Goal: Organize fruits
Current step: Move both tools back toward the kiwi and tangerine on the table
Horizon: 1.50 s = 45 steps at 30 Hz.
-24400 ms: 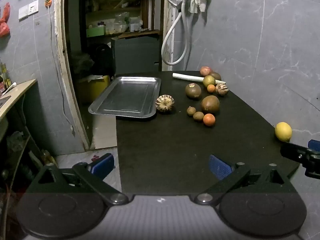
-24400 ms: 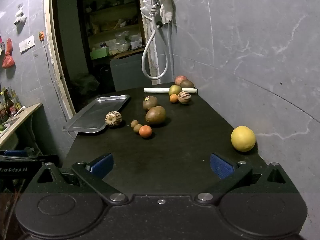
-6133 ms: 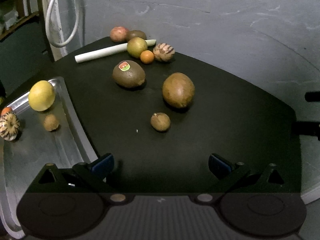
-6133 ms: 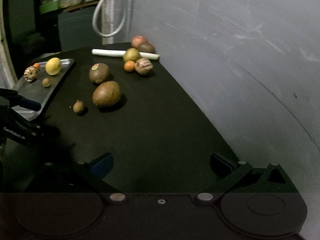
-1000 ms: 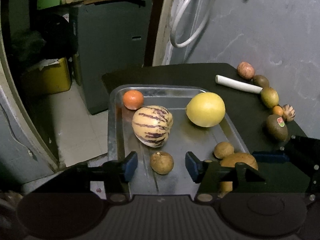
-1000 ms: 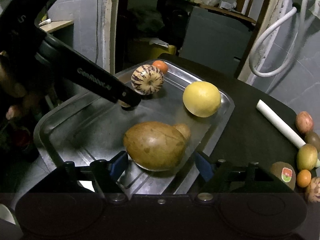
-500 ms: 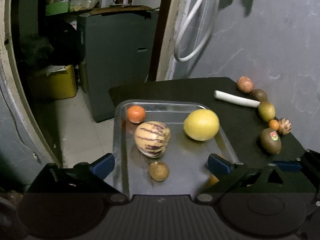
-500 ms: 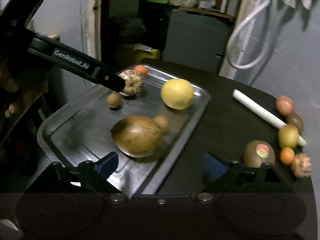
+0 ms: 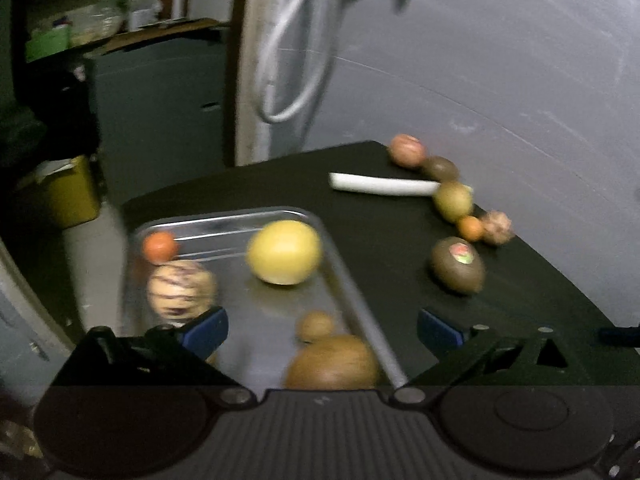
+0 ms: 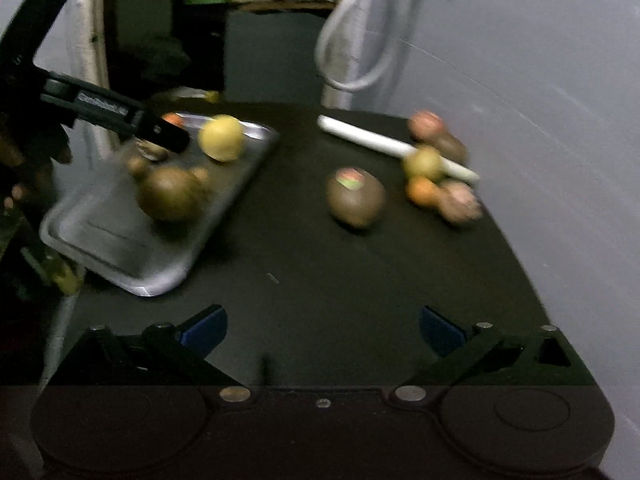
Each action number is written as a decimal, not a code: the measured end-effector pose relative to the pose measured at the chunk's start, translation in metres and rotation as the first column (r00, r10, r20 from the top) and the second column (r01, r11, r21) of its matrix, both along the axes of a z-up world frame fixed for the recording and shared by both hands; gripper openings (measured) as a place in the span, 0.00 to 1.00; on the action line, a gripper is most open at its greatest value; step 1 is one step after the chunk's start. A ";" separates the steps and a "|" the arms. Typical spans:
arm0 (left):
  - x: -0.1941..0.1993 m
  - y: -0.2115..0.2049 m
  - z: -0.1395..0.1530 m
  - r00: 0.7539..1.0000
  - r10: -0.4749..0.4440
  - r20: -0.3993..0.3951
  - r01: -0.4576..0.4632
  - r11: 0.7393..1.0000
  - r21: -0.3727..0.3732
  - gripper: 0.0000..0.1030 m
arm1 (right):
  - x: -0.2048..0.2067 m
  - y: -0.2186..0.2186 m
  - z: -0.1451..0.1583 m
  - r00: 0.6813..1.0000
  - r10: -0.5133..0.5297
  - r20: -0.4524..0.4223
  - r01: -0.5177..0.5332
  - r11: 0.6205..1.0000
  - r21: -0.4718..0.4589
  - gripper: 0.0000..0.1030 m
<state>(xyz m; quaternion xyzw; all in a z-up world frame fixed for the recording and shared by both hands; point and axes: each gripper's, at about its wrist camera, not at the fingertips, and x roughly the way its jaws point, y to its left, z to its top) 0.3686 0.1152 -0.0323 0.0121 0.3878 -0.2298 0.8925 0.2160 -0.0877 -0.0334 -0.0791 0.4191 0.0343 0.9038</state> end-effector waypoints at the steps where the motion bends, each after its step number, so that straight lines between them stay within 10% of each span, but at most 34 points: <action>1: -0.002 -0.008 -0.001 1.000 -0.018 -0.005 0.018 1.000 0.001 0.99 | -0.007 -0.007 0.000 1.000 -0.019 -0.012 0.019 1.000 -0.012 0.99; 19: -0.030 -0.101 -0.016 0.986 -0.153 -0.072 0.154 0.988 0.015 0.99 | -0.080 -0.108 0.010 0.982 -0.131 -0.132 0.110 0.981 -0.159 0.99; 45: -0.045 -0.127 -0.026 0.993 0.039 -0.109 -0.038 0.999 0.007 0.99 | -0.043 -0.132 0.000 0.981 0.138 -0.137 -0.155 0.980 -0.122 0.99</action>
